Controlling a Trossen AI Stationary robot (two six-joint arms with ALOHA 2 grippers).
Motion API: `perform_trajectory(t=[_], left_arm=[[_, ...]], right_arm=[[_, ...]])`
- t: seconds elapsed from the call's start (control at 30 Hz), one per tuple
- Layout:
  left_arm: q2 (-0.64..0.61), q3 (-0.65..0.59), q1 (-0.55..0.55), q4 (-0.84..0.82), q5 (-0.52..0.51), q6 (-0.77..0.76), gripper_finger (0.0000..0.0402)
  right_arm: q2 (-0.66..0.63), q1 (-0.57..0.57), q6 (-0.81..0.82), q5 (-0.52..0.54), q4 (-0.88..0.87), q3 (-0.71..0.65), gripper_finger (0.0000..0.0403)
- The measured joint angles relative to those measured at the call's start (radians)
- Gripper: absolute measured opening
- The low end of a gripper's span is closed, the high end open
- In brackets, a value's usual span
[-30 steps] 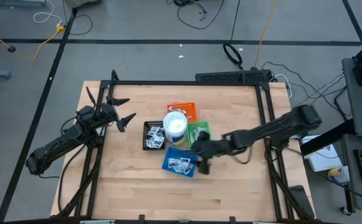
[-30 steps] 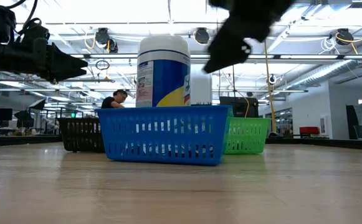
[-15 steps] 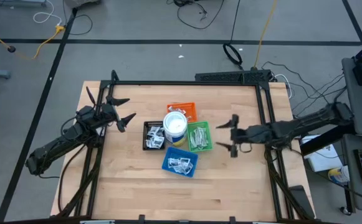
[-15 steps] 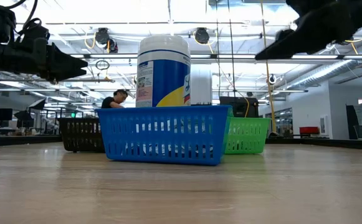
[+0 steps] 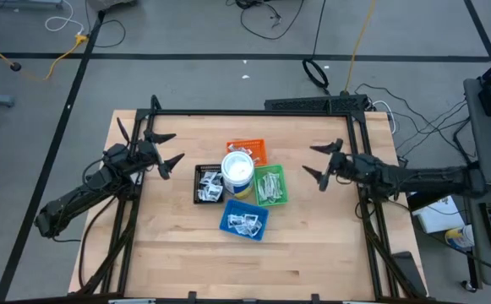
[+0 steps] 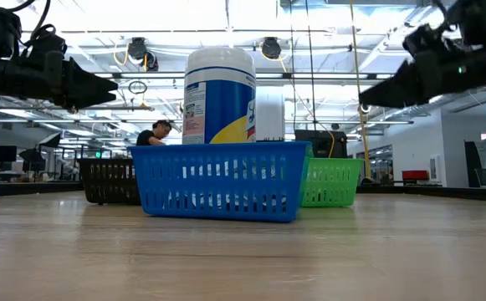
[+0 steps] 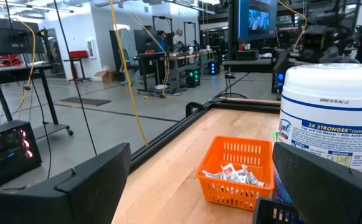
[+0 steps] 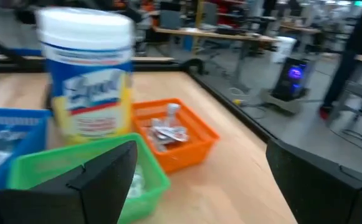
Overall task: Pick & Place First Aid Supplies
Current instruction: Return to Home Position
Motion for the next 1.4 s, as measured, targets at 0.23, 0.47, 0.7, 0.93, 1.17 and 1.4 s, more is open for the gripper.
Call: perform_trajectory(t=[0.23, 0.47, 0.7, 0.93, 1.17, 1.4], left_arm=[[0.000, 0.000, 0.000, 0.000, 0.000, 0.000, 0.0397], [0.000, 0.000, 0.000, 0.000, 0.000, 0.000, 0.0397], [0.000, 0.000, 0.000, 0.000, 0.000, 0.000, 0.0397], [0.000, 0.000, 0.000, 0.000, 0.000, 0.000, 0.0397], [0.000, 0.000, 0.000, 0.000, 0.000, 0.000, 0.0397], [0.000, 0.000, 0.000, -0.002, 0.000, 0.000, 0.0397]], right_arm=[[-0.093, -0.154, 0.067, 0.001, 0.024, -0.118, 0.0346], [-0.172, -0.239, 0.138, 0.002, -0.006, -0.155, 0.0346], [-0.271, -0.267, 0.132, 0.002, -0.006, -0.158, 0.0347], [-0.417, -0.267, 0.132, 0.002, -0.005, -0.159, 0.0348], [-0.490, -0.267, 0.132, 0.003, 0.017, -0.160, 0.0346], [-0.490, -0.267, 0.132, 0.002, 0.032, -0.160, 0.0349]])
